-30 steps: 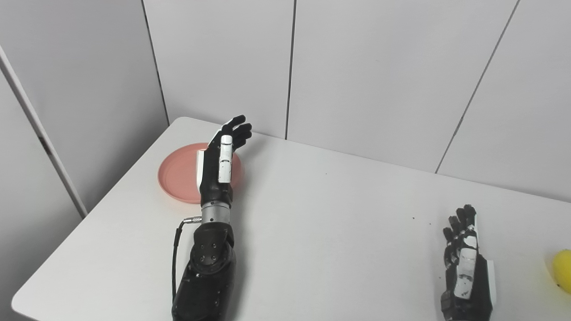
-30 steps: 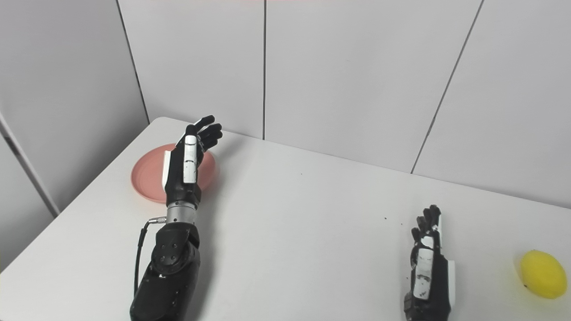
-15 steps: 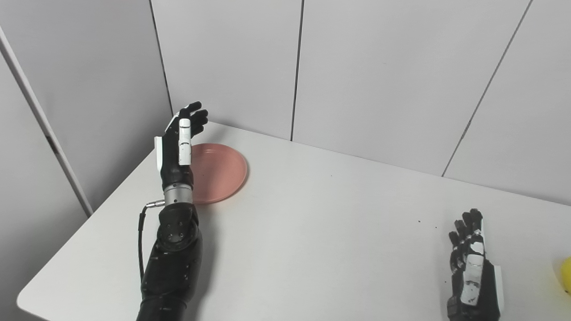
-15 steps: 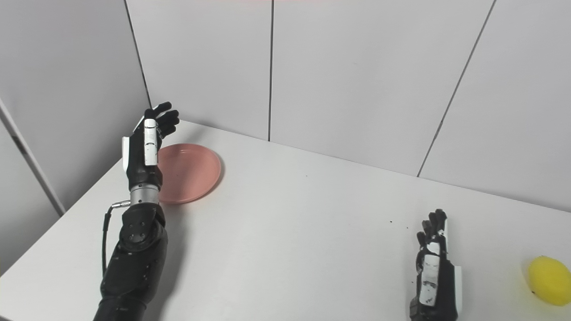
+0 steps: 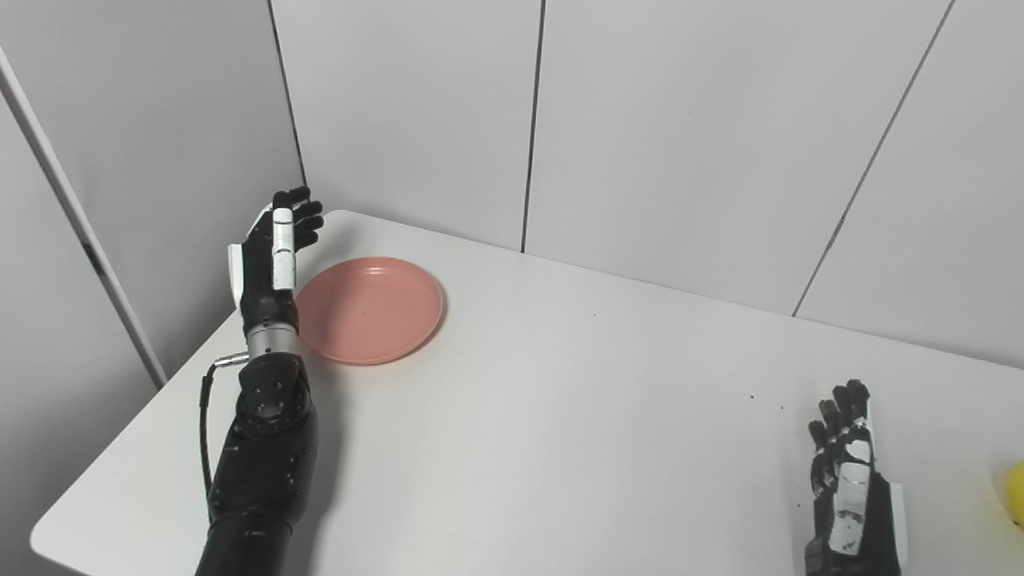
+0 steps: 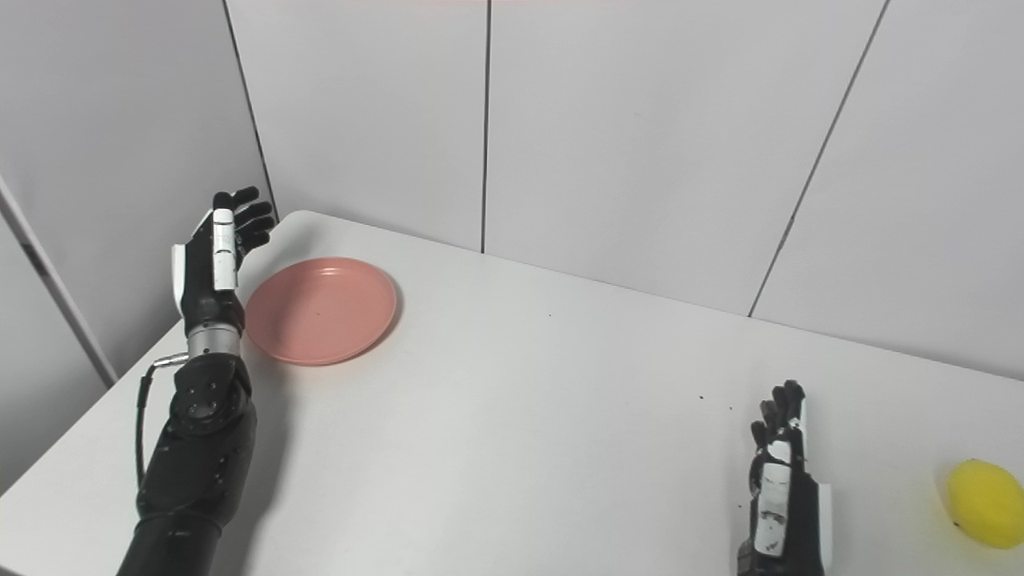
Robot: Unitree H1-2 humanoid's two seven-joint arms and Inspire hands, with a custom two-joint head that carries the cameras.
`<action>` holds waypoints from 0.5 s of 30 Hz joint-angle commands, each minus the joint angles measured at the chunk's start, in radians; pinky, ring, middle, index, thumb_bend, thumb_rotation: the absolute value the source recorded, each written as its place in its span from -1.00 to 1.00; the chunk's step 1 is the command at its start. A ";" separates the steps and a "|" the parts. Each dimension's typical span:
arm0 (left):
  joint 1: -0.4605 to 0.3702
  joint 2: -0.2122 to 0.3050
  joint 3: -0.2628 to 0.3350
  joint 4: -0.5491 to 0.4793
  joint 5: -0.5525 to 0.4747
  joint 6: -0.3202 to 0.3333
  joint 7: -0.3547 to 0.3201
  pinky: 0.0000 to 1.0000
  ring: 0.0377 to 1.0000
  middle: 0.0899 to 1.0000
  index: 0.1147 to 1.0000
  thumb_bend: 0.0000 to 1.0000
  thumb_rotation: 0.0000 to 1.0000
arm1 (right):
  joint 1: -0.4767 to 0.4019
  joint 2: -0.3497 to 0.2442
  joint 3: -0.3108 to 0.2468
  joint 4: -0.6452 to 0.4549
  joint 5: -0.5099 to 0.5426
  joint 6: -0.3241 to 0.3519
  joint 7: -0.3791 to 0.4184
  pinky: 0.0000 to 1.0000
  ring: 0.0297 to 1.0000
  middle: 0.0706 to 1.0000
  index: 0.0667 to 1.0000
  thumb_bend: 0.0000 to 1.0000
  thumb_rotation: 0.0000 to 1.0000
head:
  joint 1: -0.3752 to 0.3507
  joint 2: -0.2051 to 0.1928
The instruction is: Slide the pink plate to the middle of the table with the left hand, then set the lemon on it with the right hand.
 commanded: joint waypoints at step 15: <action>-0.059 0.105 0.008 0.131 -0.053 -0.011 -0.036 0.52 0.50 0.47 0.43 0.36 1.00 | 0.017 0.001 -0.002 -0.027 -0.003 0.020 0.001 1.00 1.00 1.00 1.00 0.38 1.00 | 0.008 0.003</action>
